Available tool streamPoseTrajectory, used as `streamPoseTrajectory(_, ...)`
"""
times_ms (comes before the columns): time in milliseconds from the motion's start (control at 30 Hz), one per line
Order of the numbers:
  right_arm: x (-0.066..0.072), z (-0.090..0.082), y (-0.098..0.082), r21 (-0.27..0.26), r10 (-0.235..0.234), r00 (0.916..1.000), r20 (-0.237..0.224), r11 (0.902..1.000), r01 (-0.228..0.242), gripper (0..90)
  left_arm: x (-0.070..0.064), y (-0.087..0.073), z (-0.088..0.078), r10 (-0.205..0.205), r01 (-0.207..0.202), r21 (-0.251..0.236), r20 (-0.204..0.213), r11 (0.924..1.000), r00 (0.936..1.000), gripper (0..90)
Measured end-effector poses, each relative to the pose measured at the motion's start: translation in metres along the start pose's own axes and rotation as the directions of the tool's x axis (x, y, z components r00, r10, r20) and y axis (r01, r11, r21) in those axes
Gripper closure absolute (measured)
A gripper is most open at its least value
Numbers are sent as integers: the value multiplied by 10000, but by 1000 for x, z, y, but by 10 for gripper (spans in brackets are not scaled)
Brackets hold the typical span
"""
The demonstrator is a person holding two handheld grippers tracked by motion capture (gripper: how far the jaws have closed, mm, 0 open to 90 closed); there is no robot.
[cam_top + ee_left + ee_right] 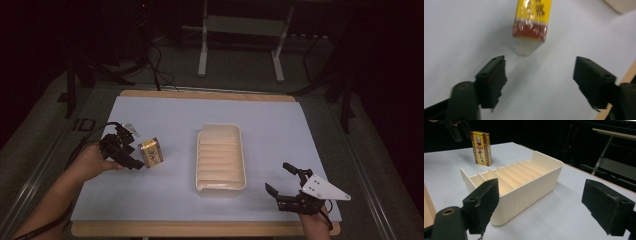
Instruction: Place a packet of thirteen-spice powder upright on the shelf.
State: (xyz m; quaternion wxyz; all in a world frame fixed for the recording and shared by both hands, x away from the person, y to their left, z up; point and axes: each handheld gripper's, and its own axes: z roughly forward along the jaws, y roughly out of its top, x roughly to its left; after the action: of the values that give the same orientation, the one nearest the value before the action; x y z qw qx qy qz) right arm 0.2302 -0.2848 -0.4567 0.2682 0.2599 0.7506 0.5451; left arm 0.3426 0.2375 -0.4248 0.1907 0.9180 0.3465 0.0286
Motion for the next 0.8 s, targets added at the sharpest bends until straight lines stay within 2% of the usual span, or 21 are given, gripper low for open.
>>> streamPoseTrajectory(233,0,0,0,22,25,10000,-34,10000,-25,145,0,12,2,431,-429,136,-121,9990,9990,351)
streamPoseTrajectory(333,0,0,-1,39,38,10000,-46,10000,-38,145,2,14,4,419,-417,125,-120,9991,9991,361)
streamPoseTrajectory(367,0,1,-1,37,71,10000,-62,10000,-70,145,2,15,5,471,-468,138,-185,9988,9987,397)
streamPoseTrajectory(467,0,1,-1,21,77,10000,-62,10000,-77,145,5,17,7,454,-453,137,-79,9989,9989,401)
streamPoseTrajectory(500,0,1,-1,10,99,9999,-101,10000,-99,145,6,17,8,397,-395,173,-71,9991,9992,460)
streamPoseTrajectory(567,0,0,-1,-8,82,9999,-95,10000,-82,145,8,18,9,387,-386,128,-19,9992,9993,500)
streamPoseTrajectory(800,0,2,-1,59,55,9999,-155,10000,-54,145,5,22,15,763,-762,51,-158,9971,9970,568)
